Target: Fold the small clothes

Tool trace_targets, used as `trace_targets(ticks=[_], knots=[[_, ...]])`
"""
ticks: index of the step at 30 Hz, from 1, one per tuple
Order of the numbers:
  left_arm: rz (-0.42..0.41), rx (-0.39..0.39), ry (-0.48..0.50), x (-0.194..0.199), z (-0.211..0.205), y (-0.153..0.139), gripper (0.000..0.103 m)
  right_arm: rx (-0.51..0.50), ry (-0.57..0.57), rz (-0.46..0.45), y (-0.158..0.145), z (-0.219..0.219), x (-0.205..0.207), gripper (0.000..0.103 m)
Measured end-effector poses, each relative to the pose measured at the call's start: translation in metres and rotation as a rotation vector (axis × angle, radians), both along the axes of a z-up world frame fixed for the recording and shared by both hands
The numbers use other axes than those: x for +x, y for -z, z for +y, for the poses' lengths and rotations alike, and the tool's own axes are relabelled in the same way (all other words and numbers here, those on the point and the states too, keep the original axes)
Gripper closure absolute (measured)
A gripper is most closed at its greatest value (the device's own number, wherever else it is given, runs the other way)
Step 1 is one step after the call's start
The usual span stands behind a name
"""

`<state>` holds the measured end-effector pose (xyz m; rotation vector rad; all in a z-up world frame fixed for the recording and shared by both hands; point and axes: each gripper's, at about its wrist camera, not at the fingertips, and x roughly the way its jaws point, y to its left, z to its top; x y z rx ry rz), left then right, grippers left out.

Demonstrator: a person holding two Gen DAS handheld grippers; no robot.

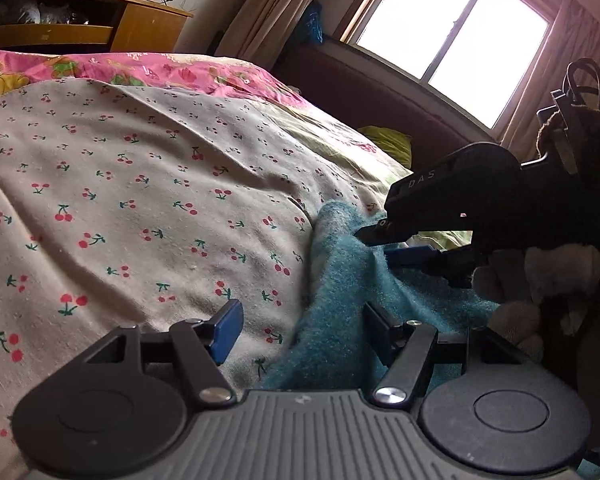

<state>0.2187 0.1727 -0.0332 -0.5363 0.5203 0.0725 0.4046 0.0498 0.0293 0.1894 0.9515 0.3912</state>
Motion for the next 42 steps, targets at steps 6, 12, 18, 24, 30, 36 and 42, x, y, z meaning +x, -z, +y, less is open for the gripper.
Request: trace_targets(ticks=[6, 12, 18, 24, 30, 36, 42], knots=[[-0.022, -0.045, -0.008, -0.004, 0.005, -0.001, 0.027, -0.023, -0.091, -0.101, -0.019, 0.025, -0.017, 0.09], [-0.002, -0.027, -0.019, -0.003, 0.004, 0.001, 0.03, -0.117, -0.15, -0.109, -0.003, 0.043, -0.011, 0.09], [0.009, 0.013, -0.012, 0.0, 0.0, 0.003, 0.025, -0.066, -0.155, -0.128, -0.012, 0.019, -0.016, 0.087], [0.017, 0.0, -0.01, 0.0, 0.002, 0.005, 0.023, -0.036, -0.05, -0.227, -0.044, -0.065, -0.061, 0.084], [0.015, 0.03, -0.025, -0.001, -0.003, -0.002, 0.024, -0.219, 0.111, -0.204, -0.025, -0.161, -0.103, 0.074], [0.068, 0.147, -0.027, 0.002, -0.012, -0.006, 0.02, -0.144, 0.256, -0.108, 0.011, -0.217, -0.11, 0.077], [0.06, 0.223, -0.062, -0.006, -0.023, -0.015, 0.02, -0.175, 0.358, -0.233, -0.009, -0.262, -0.145, 0.075]])
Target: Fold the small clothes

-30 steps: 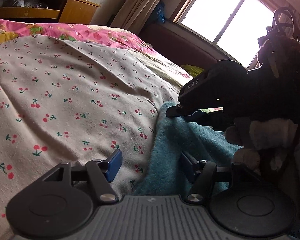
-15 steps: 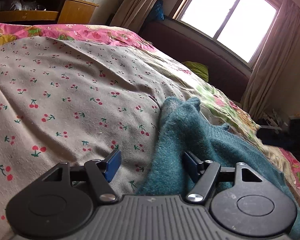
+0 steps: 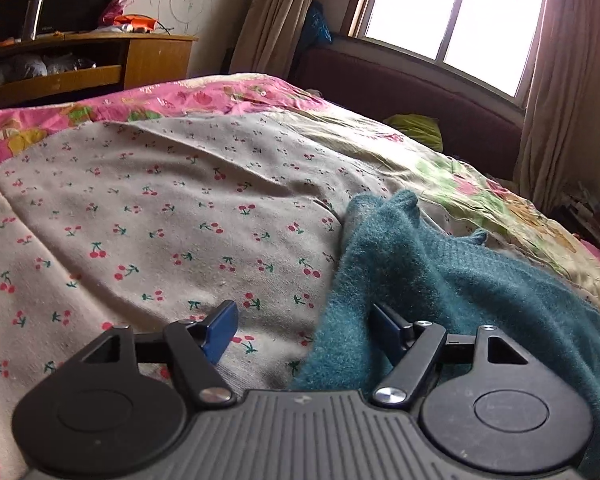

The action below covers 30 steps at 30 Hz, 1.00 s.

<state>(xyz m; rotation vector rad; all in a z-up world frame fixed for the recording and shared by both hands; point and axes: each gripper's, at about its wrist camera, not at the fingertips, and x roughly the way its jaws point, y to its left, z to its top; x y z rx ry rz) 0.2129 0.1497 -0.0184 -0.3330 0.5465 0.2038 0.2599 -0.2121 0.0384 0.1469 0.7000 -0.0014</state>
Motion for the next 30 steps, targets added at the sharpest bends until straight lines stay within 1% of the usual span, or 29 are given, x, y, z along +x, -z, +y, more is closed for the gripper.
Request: trace_targets(ticks=[2, 3, 4, 5, 6, 7, 8, 9, 11, 12, 13, 14, 16, 18, 19, 21, 23, 27, 28, 29, 30], knots=[[-0.038, 0.014, 0.011, -0.009, -0.007, -0.01, 0.021, 0.018, 0.047, -0.002, 0.002, -0.023, -0.007, 0.071], [-0.054, 0.03, 0.024, -0.013, -0.012, -0.014, 0.021, 0.046, 0.073, 0.009, 0.006, -0.036, -0.009, 0.068], [-0.057, 0.05, 0.039, -0.014, -0.017, -0.018, 0.021, 0.088, 0.086, 0.024, 0.012, -0.047, -0.011, 0.067], [-0.041, 0.066, 0.061, -0.011, -0.023, -0.019, 0.02, 0.134, 0.089, 0.052, 0.02, -0.056, -0.011, 0.067], [-0.002, 0.084, 0.089, -0.006, -0.027, -0.016, 0.02, 0.161, 0.091, 0.08, 0.027, -0.062, -0.01, 0.064], [0.061, 0.102, 0.11, 0.002, -0.032, -0.009, 0.02, 0.186, 0.104, 0.09, 0.033, -0.067, -0.011, 0.061], [0.11, 0.102, 0.113, 0.008, -0.032, -0.001, 0.02, 0.218, 0.111, 0.092, 0.037, -0.072, -0.013, 0.059], [0.131, 0.075, 0.106, 0.009, -0.029, 0.005, 0.02, 0.252, 0.111, 0.092, 0.04, -0.077, -0.017, 0.057], [0.112, 0.01, 0.089, 0.005, -0.019, -0.001, 0.02, 0.295, 0.104, 0.097, 0.042, -0.085, -0.019, 0.054], [0.096, 0.006, 0.075, 0.002, -0.016, -0.006, 0.02, 0.306, 0.095, 0.099, 0.043, -0.087, -0.02, 0.051], [0.084, 0.019, 0.065, 0.001, -0.015, -0.011, 0.02, 0.312, 0.089, 0.106, 0.046, -0.089, -0.019, 0.047], [0.081, 0.036, 0.062, 0.001, -0.014, -0.015, 0.02, 0.33, 0.085, 0.112, 0.05, -0.092, -0.017, 0.046], [0.1, 0.062, 0.062, 0.007, -0.011, -0.017, 0.02, 0.416, 0.07, 0.13, 0.057, -0.096, -0.015, 0.045], [0.119, 0.053, 0.068, 0.012, -0.008, -0.013, 0.019, 0.515, 0.031, 0.153, 0.065, -0.098, -0.013, 0.044], [0.132, 0.031, 0.084, 0.016, -0.006, -0.01, 0.018, 0.522, 0.017, 0.161, 0.068, -0.096, -0.011, 0.04], [0.142, -0.002, 0.112, 0.024, -0.006, -0.004, 0.016, 0.495, -0.006, 0.168, 0.071, -0.089, -0.005, 0.04], [0.143, -0.006, 0.112, 0.029, -0.005, -0.005, 0.012, 0.516, -0.015, 0.169, 0.07, -0.088, 0.0, 0.039], [0.151, -0.014, 0.153, 0.044, -0.002, -0.011, 0.01, 0.539, -0.06, 0.19, 0.073, -0.082, 0.016, 0.037], [0.164, -0.015, 0.159, 0.051, -0.002, -0.011, 0.007, 0.549, -0.064, 0.194, 0.075, -0.08, 0.021, 0.036], [0.183, -0.02, 0.164, 0.059, -0.001, -0.009, 0.0, 0.566, -0.064, 0.195, 0.076, -0.08, 0.024, 0.035], [0.206, -0.026, 0.17, 0.067, 0.0, -0.006, 0.0, 0.584, -0.061, 0.199, 0.078, -0.08, 0.028, 0.033]])
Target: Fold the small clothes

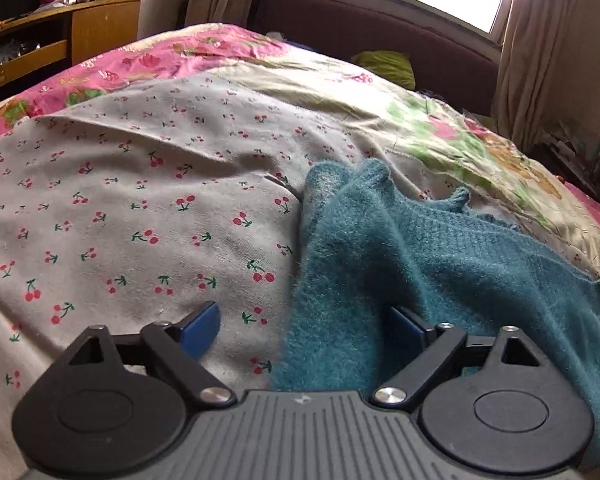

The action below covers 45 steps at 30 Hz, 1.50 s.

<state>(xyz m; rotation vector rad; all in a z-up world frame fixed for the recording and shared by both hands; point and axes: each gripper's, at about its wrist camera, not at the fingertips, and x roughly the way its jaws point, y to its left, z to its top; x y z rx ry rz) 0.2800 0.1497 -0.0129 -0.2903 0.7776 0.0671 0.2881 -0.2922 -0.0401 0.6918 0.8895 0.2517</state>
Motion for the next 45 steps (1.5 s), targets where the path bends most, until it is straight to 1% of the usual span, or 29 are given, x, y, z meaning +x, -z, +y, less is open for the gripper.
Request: trace_targets(ticks=[2, 4, 6, 7, 8, 9, 11, 13, 15, 17, 18, 19, 20, 21, 22, 23, 25, 26, 30, 31, 32, 34, 35, 36, 37, 38, 41, 43, 45], knots=[[0.031, -0.006, 0.016, 0.012, 0.001, 0.006, 0.0, 0.007, 0.0, 0.013, 0.001, 0.0, 0.005, 0.033], [0.042, -0.003, 0.037, 0.013, -0.003, 0.002, 0.0, -0.005, -0.02, 0.002, -0.004, 0.001, 0.0, 0.034], [0.041, -0.022, 0.109, 0.005, -0.005, -0.007, 0.002, -0.026, -0.052, -0.016, -0.007, 0.002, -0.007, 0.034], [0.041, -0.003, 0.128, 0.002, -0.007, -0.008, 0.002, -0.038, -0.056, -0.022, -0.006, 0.004, -0.008, 0.034], [0.051, 0.04, 0.123, 0.002, -0.008, -0.007, 0.0, -0.043, -0.053, -0.023, -0.005, 0.006, -0.007, 0.034], [0.055, 0.062, 0.116, 0.004, -0.006, -0.004, 0.0, -0.045, -0.049, -0.023, -0.004, 0.008, -0.005, 0.033], [0.052, 0.019, 0.08, 0.009, 0.0, 0.003, 0.0, -0.039, -0.039, -0.022, -0.003, 0.011, 0.0, 0.032], [0.036, 0.007, 0.055, 0.015, 0.001, 0.005, 0.0, -0.01, -0.024, -0.018, 0.001, 0.009, 0.004, 0.03], [0.066, -0.002, 0.061, 0.024, -0.003, 0.012, 0.0, 0.026, 0.006, -0.007, 0.006, 0.008, 0.008, 0.031], [0.087, -0.016, 0.07, 0.027, -0.002, 0.012, 0.0, 0.019, 0.014, -0.005, 0.004, 0.008, 0.006, 0.037], [0.091, -0.032, 0.077, 0.025, -0.001, 0.009, 0.0, 0.009, 0.006, -0.009, 0.002, 0.009, 0.003, 0.047], [0.09, -0.052, 0.083, 0.021, 0.001, 0.006, 0.009, 0.007, -0.002, -0.012, 0.0, 0.009, -0.002, 0.057], [0.088, -0.073, 0.085, 0.018, 0.003, 0.004, 0.021, 0.005, -0.007, -0.011, -0.002, 0.008, -0.005, 0.061], [0.089, -0.103, 0.09, 0.014, 0.005, 0.003, 0.027, 0.005, -0.008, -0.014, -0.007, 0.008, -0.007, 0.066], [0.089, -0.136, 0.095, 0.013, 0.008, 0.002, 0.04, 0.005, -0.008, -0.02, -0.011, 0.007, -0.01, 0.069], [0.085, -0.166, 0.096, 0.012, 0.011, 0.002, 0.044, 0.005, -0.006, -0.027, -0.015, 0.007, -0.011, 0.07], [0.079, -0.203, 0.08, 0.01, 0.016, 0.006, 0.044, -0.013, -0.006, -0.031, -0.019, 0.011, -0.012, 0.07], [0.076, -0.216, 0.077, 0.009, 0.018, 0.009, 0.041, -0.034, -0.014, -0.023, -0.018, 0.013, -0.011, 0.07], [0.066, -0.188, 0.108, 0.008, 0.017, 0.01, 0.037, -0.051, -0.016, -0.011, -0.01, 0.017, -0.009, 0.069], [0.066, -0.18, 0.115, 0.009, 0.015, 0.011, 0.033, -0.051, -0.016, -0.008, -0.008, 0.017, -0.009, 0.068], [0.064, -0.176, 0.121, 0.01, 0.013, 0.014, 0.029, -0.04, -0.008, -0.006, -0.006, 0.016, -0.009, 0.068], [0.049, -0.178, 0.099, 0.007, 0.009, 0.019, 0.029, 0.001, 0.028, 0.005, -0.003, 0.013, -0.012, 0.068], [0.042, -0.183, 0.093, 0.005, 0.007, 0.019, 0.037, 0.015, 0.042, 0.006, -0.004, 0.012, -0.014, 0.069], [0.05, -0.209, 0.086, 0.002, 0.007, 0.017, 0.041, 0.028, 0.052, 0.001, -0.007, 0.01, -0.015, 0.07], [0.052, -0.234, 0.085, 0.001, 0.008, 0.015, 0.047, 0.045, 0.062, -0.01, -0.01, 0.008, -0.018, 0.072], [0.048, -0.25, 0.087, 0.0, 0.011, 0.012, 0.051, 0.054, 0.065, -0.02, -0.014, 0.006, -0.021, 0.073], [0.036, -0.306, 0.08, -0.007, 0.019, 0.006, 0.056, 0.053, 0.052, -0.057, -0.03, 0.007, -0.031, 0.076], [0.03, -0.335, 0.087, -0.013, 0.018, 0.001, 0.057, 0.058, 0.036, -0.084, -0.041, 0.006, -0.041, 0.076], [0.023, -0.359, 0.101, -0.021, 0.017, -0.005, 0.058, 0.051, 0.032, -0.086, -0.046, 0.003, -0.049, 0.077]])
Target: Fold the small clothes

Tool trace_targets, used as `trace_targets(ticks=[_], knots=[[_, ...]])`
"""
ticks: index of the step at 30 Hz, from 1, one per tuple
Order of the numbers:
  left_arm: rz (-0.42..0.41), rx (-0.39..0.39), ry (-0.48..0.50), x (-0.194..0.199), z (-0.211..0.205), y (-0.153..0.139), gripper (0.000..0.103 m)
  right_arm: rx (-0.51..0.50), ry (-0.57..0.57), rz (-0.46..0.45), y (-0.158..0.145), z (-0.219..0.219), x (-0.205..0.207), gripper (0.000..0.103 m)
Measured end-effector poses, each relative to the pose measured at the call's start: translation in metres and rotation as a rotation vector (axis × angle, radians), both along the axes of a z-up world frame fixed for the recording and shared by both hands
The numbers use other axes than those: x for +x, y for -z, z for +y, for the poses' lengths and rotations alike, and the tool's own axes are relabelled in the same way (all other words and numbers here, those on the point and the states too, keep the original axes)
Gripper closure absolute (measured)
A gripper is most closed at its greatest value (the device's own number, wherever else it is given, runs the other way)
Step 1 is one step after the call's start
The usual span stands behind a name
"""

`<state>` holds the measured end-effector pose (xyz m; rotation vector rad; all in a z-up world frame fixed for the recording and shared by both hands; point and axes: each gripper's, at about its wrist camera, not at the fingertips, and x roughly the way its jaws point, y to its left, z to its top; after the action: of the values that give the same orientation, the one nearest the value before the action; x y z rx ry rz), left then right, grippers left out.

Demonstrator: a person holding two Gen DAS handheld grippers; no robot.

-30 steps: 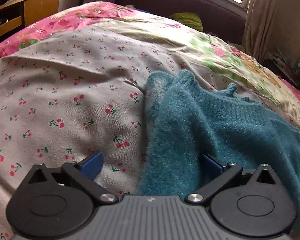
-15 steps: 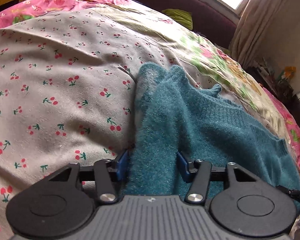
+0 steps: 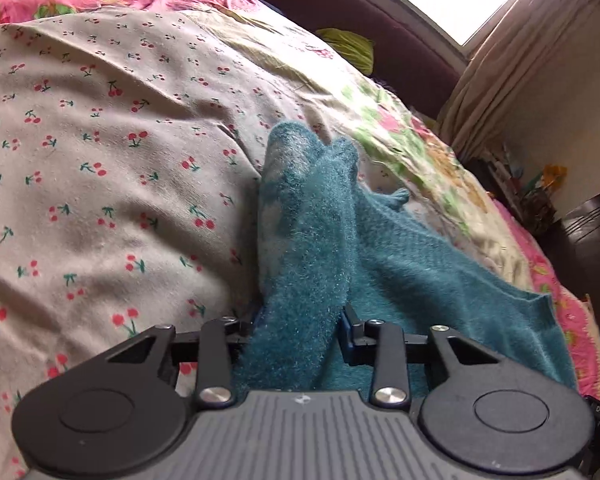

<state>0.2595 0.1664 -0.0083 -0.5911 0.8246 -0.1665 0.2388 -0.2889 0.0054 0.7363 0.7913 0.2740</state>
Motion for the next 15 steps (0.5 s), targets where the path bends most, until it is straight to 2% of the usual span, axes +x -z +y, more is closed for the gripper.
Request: trace_targets(ticks=[2, 4, 7, 9, 11, 13, 15], knots=[[-0.012, -0.015, 0.009, -0.008, -0.001, -0.001, 0.058, -0.016, 0.001, 0.02, 0.006, -0.002, 0.0, 0.077], [0.022, -0.003, -0.012, -0.004, 0.002, 0.012, 0.057, -0.025, 0.016, 0.087, 0.023, 0.0, 0.008, 0.076], [0.07, -0.091, -0.045, 0.004, 0.013, 0.028, 0.054, -0.061, 0.024, 0.129, 0.036, 0.006, 0.017, 0.074], [0.071, -0.085, -0.045, 0.003, 0.012, 0.026, 0.054, -0.08, 0.021, 0.118, 0.032, 0.008, 0.016, 0.074], [0.062, -0.092, -0.05, -0.001, 0.01, 0.02, 0.057, -0.035, 0.051, 0.125, 0.028, 0.004, 0.011, 0.075], [0.03, -0.155, -0.056, -0.009, 0.013, 0.011, 0.059, 0.004, 0.059, 0.065, 0.013, 0.0, -0.001, 0.076], [-0.004, -0.159, -0.034, -0.02, 0.012, -0.004, 0.06, 0.016, 0.033, 0.019, -0.007, 0.002, -0.012, 0.076]])
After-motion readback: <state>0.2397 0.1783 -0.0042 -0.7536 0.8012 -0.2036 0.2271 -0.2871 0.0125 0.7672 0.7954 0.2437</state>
